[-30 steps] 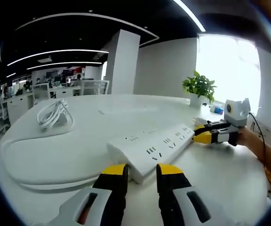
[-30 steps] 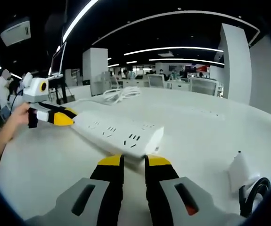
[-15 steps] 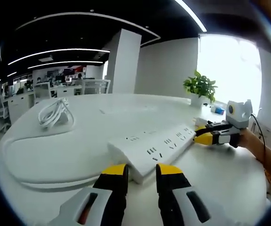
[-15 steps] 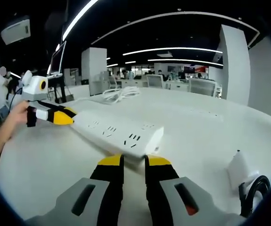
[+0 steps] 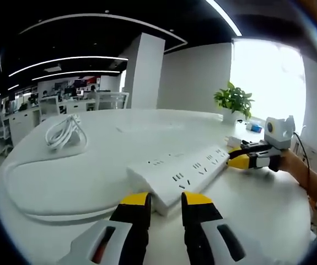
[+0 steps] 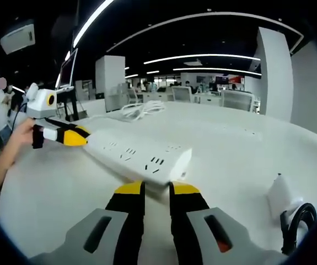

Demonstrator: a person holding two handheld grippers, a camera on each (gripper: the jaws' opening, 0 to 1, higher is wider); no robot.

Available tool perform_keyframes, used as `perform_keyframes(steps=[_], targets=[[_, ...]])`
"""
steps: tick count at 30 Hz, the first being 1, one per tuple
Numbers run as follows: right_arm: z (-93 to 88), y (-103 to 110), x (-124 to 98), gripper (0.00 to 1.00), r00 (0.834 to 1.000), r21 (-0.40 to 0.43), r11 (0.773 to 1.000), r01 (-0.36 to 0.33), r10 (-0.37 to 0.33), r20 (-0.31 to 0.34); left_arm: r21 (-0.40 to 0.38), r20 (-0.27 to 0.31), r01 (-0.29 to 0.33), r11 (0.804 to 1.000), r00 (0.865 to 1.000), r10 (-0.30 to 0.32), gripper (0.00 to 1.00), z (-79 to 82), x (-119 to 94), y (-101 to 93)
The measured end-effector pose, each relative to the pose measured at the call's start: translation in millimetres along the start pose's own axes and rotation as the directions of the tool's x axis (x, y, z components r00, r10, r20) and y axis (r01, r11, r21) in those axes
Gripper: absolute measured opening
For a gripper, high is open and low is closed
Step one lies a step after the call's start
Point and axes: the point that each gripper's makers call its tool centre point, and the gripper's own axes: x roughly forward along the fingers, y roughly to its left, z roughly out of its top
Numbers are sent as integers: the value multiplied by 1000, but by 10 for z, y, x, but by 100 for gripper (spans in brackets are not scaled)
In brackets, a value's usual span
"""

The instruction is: Straighten the power strip on the desk, plug the charger into it

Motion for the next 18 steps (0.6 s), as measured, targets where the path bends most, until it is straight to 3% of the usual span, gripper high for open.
perform_keyframes(steps=[18], targets=[[-3, 10, -16, 17, 1000, -35, 999, -20, 20, 6, 15, -9, -13, 1000, 1000, 13, 22, -62, -39, -90]])
